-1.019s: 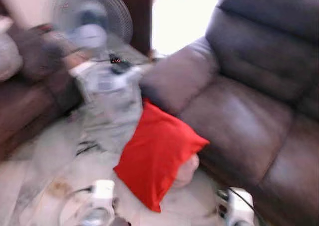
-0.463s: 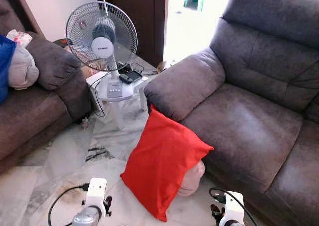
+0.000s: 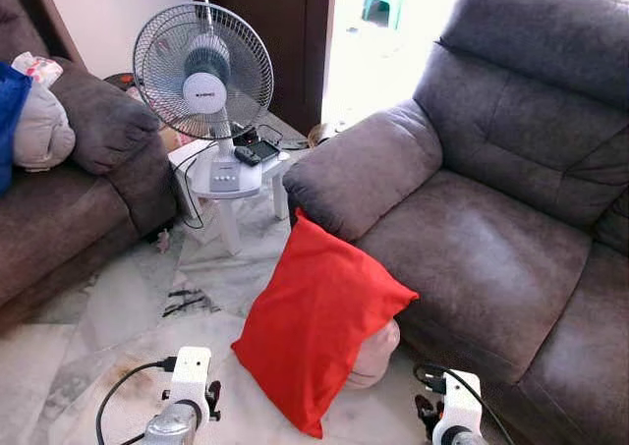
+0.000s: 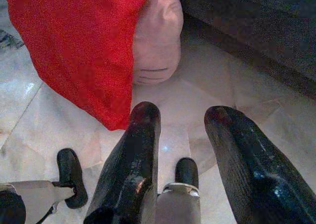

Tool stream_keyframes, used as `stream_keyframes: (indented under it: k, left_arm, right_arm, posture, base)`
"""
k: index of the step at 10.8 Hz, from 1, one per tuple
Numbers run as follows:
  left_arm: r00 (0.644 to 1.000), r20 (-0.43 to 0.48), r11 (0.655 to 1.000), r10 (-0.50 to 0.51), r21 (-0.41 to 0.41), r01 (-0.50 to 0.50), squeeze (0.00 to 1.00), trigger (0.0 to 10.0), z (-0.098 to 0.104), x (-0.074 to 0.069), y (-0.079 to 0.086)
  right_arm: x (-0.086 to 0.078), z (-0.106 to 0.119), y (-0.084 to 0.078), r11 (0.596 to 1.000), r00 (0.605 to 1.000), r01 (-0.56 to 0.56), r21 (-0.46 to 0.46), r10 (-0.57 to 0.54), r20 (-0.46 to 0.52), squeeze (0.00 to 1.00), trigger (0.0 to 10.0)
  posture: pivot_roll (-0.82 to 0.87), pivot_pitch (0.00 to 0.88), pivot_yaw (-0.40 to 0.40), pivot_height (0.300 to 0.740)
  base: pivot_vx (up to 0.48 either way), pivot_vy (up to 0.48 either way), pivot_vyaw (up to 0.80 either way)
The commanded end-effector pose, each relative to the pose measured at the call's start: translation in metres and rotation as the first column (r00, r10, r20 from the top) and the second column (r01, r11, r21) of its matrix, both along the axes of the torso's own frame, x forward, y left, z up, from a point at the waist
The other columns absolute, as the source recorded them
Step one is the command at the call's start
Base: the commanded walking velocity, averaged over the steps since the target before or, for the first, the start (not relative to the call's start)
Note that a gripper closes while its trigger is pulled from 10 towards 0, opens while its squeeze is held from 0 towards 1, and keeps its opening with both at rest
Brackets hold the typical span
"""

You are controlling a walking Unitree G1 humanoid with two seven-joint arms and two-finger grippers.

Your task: Move the pillow to the sofa from floor

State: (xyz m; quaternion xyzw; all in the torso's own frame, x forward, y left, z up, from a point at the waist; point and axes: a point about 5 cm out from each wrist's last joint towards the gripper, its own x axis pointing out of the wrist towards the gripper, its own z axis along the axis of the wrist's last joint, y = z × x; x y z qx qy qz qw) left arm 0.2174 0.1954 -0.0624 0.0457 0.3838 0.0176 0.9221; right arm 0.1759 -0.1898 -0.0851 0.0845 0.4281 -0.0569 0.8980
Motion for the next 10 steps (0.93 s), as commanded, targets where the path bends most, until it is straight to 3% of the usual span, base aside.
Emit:
stream_keyframes:
  k: [1, 10]
  left_arm:
    - [1.000, -0.020, 1.000, 0.012, 0.001, -0.012, 0.00, 10.0, -0.0012, -0.0002, -0.0017]
    - [0.999, -0.028, 0.999, 0.029, 0.016, -0.029, 0.00, 10.0, -0.0024, -0.0028, 0.0009]
  right_arm:
    - [0.0037, 0.0020, -0.0016, 1.000, 1.000, -0.004, -0.005, 0.004, 0.011, 0.00, 10.0]
    - [0.0020, 0.0000, 0.0083, 1.000, 1.000, -0.030, -0.004, 0.030, 0.002, 0.00, 10.0]
  posture:
    - [0.00, 0.047, -0.052, 0.740]
    - [0.02, 0.067, -0.049, 0.740]
  base:
    - [0.307, 0.000, 0.00]
    - [0.318, 0.000, 0.07]
